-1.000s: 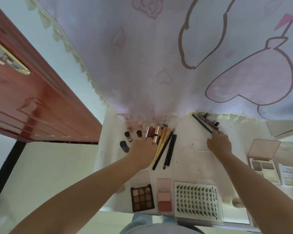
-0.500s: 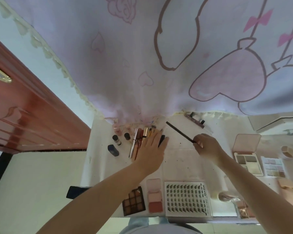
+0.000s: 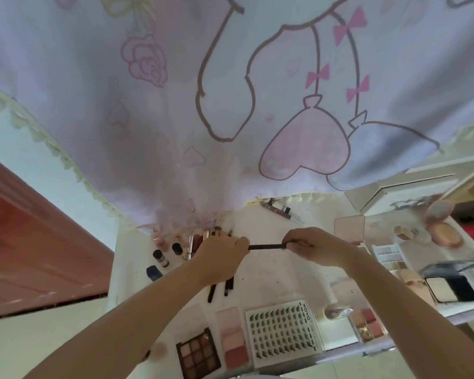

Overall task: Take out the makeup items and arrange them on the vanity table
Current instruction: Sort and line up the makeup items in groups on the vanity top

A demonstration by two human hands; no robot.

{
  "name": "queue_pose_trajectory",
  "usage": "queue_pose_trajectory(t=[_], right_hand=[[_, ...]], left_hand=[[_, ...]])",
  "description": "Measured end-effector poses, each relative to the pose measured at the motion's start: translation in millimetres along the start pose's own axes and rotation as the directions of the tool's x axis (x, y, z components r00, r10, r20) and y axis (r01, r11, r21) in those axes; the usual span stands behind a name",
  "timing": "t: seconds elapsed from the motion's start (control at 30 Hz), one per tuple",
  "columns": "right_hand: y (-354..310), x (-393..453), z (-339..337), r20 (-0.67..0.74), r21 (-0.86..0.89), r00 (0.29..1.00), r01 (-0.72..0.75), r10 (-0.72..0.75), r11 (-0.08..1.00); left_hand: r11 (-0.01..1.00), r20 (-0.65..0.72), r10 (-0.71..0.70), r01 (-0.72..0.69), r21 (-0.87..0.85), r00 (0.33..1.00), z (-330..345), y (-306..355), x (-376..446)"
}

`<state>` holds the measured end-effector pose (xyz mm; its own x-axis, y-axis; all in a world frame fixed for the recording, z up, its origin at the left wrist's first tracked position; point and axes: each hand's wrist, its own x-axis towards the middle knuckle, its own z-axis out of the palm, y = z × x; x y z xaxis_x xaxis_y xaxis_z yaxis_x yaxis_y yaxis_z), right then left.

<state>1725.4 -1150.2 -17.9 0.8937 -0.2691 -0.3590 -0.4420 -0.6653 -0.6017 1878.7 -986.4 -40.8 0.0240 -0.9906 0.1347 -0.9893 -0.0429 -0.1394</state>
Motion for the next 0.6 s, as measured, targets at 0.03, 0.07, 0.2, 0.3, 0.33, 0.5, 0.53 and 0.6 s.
queue_pose_trajectory(t=[0.03,0.07,0.2,0.3,0.33,0.5,0.53,0.6], right_hand=[[0,0,-1,0.002,0.02,1.0,-0.01,0.01,1.0],[-1,0,-3,-0.004,0.053,1.0,-0.02,0.02,0.998],[-6,1,-9,-0.027,0.162,0.999,-0.024,0.029,0.986],[-10,3,-7,-0.007,0.144,1.0,-0.011,0.012,0.99],[-11,4,-7,-0.009,0.142,1.0,-0.005,0.006,0.99],[-10,2,-11,-0.046,0.166,0.999,-0.005,0.013,0.986],[-10,2,-11,-0.041,0.163,0.999,-0.001,0.008,0.987],[-12,3,-12,-0.036,0.151,0.999,0.013,-0.008,0.988]], left_hand=[[1.0,0.047,0.007,-0.006,-0.021,0.999,1,-1,2],[0.999,0.102,-0.007,0.01,-0.032,0.995,4,-3,4],[0.99,0.152,-0.04,0.06,-0.13,0.988,6,-11,8],[0.982,0.17,-0.05,0.08,-0.173,0.984,4,-14,7],[0.98,0.175,-0.056,0.088,-0.181,0.983,3,-15,6],[0.976,0.216,-0.102,0.14,-0.168,0.971,3,-23,4],[0.974,0.22,-0.103,0.144,-0.178,0.97,3,-23,5],[0.964,0.227,-0.101,0.152,-0.217,0.969,0,-20,7]])
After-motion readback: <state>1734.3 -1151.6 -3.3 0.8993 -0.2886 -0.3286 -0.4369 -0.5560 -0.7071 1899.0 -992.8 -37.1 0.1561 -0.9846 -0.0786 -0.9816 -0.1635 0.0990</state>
